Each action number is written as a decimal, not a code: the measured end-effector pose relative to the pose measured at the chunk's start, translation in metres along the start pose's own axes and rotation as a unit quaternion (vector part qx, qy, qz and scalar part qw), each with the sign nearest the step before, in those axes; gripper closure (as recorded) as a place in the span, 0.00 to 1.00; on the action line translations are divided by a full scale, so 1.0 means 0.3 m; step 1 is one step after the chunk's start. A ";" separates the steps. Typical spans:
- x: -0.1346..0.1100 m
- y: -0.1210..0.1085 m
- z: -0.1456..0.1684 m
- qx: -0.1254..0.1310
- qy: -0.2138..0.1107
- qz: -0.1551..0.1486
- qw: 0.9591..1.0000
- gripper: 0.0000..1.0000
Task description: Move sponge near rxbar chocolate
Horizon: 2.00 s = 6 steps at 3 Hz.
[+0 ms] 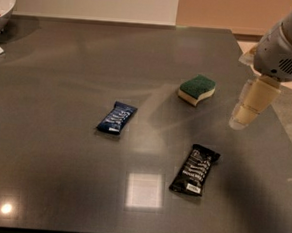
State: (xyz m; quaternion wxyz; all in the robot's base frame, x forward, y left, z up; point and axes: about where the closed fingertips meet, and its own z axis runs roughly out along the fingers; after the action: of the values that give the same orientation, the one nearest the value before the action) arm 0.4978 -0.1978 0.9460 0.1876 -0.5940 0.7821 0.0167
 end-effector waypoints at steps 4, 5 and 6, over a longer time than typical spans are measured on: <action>-0.087 -0.308 0.365 -0.043 -0.029 0.050 0.997 0.00; -0.092 -0.368 0.439 -0.052 -0.030 0.066 0.996 0.00; -0.089 -0.401 0.488 -0.053 -0.026 0.075 0.995 0.00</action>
Offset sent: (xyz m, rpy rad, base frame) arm 0.1001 0.0132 -0.0598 0.1064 0.0568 -0.0543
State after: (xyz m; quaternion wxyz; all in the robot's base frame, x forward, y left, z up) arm 0.6564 -0.1720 0.8422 0.1738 -0.5421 0.8174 0.0878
